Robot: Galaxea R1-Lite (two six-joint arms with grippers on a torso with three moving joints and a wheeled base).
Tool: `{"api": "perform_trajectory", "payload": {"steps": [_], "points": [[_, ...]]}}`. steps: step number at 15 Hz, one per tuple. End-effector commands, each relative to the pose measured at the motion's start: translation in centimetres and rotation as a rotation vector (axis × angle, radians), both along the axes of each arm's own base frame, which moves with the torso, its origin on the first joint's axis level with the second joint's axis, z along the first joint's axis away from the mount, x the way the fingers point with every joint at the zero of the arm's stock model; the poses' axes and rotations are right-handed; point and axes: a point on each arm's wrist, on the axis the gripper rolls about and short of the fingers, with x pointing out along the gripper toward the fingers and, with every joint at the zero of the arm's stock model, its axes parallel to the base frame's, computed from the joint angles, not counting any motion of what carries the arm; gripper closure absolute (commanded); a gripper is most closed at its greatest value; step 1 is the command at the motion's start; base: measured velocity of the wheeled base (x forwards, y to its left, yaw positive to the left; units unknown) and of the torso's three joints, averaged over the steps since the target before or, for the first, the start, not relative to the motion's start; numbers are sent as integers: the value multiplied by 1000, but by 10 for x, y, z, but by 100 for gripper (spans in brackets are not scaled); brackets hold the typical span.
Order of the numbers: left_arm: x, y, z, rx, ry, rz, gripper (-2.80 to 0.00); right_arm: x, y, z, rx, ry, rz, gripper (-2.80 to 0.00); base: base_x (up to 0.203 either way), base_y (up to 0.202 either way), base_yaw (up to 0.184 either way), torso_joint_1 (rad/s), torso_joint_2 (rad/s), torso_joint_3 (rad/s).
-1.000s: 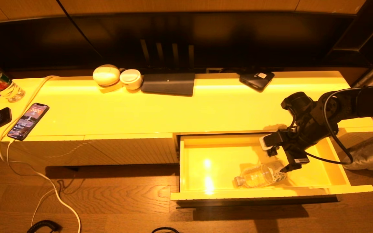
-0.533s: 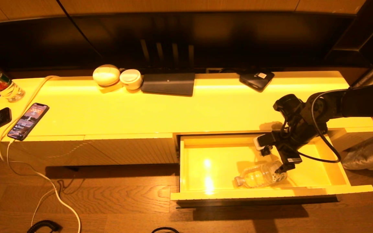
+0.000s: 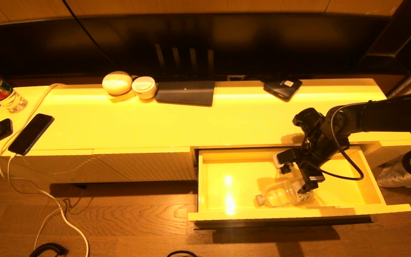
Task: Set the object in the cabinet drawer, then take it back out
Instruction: Take the mineral water out of the drawer and put it on the table
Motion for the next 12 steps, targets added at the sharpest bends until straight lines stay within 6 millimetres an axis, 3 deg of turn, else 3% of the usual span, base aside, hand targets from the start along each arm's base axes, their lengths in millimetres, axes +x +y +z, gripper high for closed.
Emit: {"api": "perform_trajectory", "payload": {"steps": [1,12], "points": [[0,0,-1,0,2,0,0,4,2,-4,4,4,-4,-280,0,0,0,0,0,0],[0,0,-1,0,2,1,0,6,10,2,29,1,2,-280,0,0,0,0,0,0]]}}
